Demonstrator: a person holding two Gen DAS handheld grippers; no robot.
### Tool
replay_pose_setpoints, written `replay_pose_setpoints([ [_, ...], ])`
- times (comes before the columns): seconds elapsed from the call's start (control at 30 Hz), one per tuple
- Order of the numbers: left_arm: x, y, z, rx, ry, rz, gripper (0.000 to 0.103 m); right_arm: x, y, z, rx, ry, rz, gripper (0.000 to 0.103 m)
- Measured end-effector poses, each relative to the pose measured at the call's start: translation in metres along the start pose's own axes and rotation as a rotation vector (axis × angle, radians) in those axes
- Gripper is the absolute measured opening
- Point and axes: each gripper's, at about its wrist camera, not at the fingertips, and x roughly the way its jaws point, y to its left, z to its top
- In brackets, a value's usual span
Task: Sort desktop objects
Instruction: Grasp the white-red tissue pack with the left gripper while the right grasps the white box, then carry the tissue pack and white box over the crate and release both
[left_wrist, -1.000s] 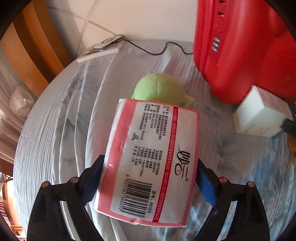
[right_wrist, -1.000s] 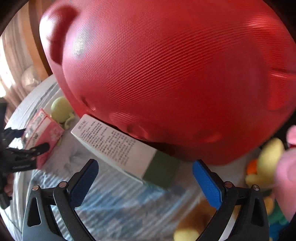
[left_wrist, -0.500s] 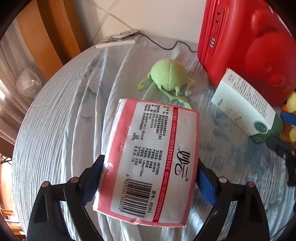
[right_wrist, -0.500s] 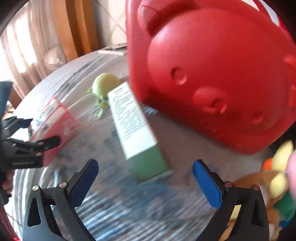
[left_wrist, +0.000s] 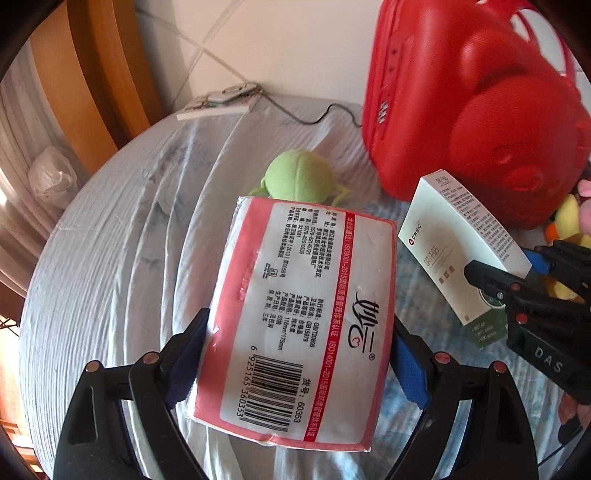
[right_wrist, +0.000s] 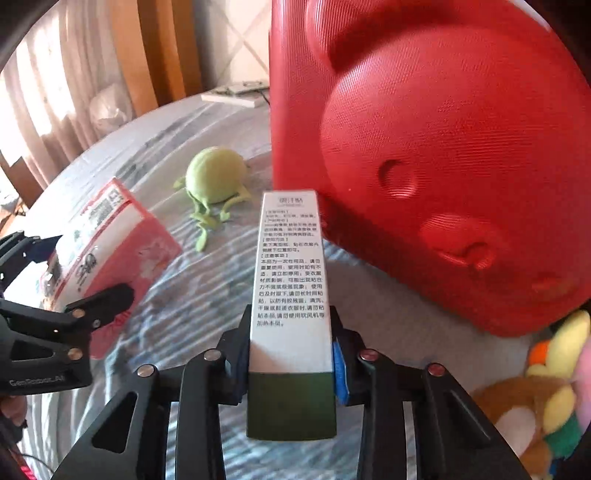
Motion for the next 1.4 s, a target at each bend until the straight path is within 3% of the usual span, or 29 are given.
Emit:
replay_pose_setpoints([
  [0.13,-0.031,-0.011,-0.005,0.024,-0.048,0.002,0.089,-0.042,-0.003,-0.012,0.057,-0.056,0.030,0.033],
  [0.3,-0.077,-0.027,-0.015,0.049,-0.115,-0.035,0.089,-0.097,-0.006,-0.030,0.093,-0.114,0.003,0.033],
  [0.5,-0.132,-0.048,-0.027,0.089,-0.197,-0.079,0.089,-0.159,0.007,-0.045,0.127,-0.195,-0.090,0.034],
  [0.7,-0.193,-0.077,-0.048,0.146,-0.280,-0.147,0.089,-0.241,0.007,-0.083,0.199,-0.280,-0.175,0.034],
  [1.07,-0.293,-0.167,-0.090,0.334,-0.415,-0.337,0.089,-0.404,-0.007,-0.182,0.380,-0.453,-0.445,0.034],
  [1.4,-0.388,-0.289,-0.126,0.549,-0.532,-0.599,0.089,-0.547,-0.033,-0.297,0.613,-0.557,-0.751,0.034],
])
